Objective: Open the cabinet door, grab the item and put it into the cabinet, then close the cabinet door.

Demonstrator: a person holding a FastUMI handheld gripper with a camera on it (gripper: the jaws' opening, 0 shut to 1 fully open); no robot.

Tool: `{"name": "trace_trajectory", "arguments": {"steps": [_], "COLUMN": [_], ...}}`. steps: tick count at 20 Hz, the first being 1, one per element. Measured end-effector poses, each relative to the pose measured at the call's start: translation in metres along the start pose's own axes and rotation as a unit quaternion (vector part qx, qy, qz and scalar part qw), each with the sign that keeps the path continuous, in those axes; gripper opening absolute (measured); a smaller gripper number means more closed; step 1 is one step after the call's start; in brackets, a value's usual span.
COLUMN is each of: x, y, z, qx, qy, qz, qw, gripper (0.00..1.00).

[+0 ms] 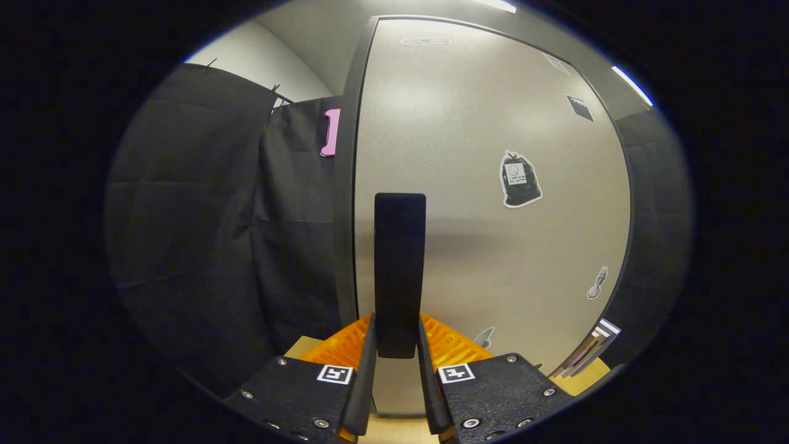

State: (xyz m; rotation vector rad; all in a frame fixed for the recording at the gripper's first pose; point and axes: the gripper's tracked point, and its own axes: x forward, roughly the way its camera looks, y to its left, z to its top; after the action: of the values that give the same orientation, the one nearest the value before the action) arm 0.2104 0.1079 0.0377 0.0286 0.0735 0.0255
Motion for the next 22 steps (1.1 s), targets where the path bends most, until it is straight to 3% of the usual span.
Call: {"name": "trace_trajectory", "arguments": {"steps": [6,15,22], "x": [-0.004,-0.036,-0.051], "y": [0.001,0.001,-0.008], "z": [-0.001,-0.001,-0.004], "qx": [-0.023,-0.038,-0.046], "qy": [0.001,0.009,0.024], "qz": [0.049,0.118,0.216], "qw": [0.999,0.992,0.975], "gripper": [0.24,0.23,0.2]}}
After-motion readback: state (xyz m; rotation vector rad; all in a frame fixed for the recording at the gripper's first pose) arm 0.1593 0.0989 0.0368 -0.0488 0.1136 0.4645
